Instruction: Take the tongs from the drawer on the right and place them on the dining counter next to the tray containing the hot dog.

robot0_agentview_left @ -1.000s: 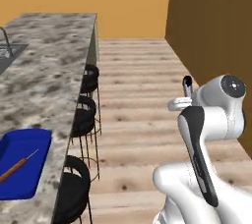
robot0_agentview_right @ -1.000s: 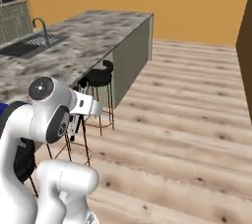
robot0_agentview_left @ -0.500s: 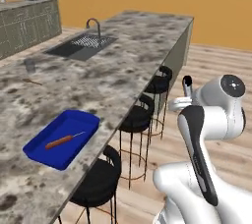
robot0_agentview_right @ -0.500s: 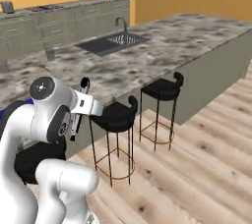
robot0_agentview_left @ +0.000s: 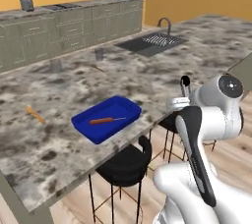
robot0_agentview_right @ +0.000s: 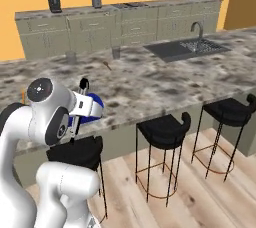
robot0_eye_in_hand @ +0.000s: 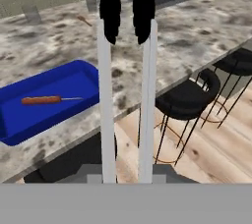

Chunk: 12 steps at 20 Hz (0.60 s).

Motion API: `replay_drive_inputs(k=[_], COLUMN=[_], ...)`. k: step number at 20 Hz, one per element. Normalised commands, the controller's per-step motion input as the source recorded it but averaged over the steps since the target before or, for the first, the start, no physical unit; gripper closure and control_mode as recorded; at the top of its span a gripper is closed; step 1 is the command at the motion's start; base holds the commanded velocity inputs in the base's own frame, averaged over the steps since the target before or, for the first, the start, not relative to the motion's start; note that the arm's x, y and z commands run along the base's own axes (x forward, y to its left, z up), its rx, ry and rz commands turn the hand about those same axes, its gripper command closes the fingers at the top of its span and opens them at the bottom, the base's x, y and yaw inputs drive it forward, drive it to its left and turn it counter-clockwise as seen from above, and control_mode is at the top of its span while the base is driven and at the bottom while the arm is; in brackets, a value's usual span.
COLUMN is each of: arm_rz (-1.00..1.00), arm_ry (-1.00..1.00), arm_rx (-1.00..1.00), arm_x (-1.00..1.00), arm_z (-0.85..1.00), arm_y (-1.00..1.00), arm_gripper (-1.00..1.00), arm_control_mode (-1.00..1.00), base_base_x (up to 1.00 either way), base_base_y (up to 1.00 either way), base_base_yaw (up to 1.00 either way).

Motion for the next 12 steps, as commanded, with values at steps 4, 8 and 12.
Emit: replay_drive_inputs(k=[4, 8, 12], arm_rz=[0.0, 0.0, 0.0], arm_ry=[0.0, 0.0, 0.0], arm_rx=[0.0, 0.0, 0.0], arm_x=[0.0, 0.0, 0.0], arm_z=[0.0, 0.0, 0.0], arm_y=[0.0, 0.0, 0.0], arm_gripper=[1.0, 1.0, 1.0], arm_control_mode=[1.0, 1.0, 1.0], base_base_x=[0.15, 0.0, 0.1], base_base_y=[-0.33, -0.04, -0.03], base_base_yaw=[0.35, 0.17, 0.21])
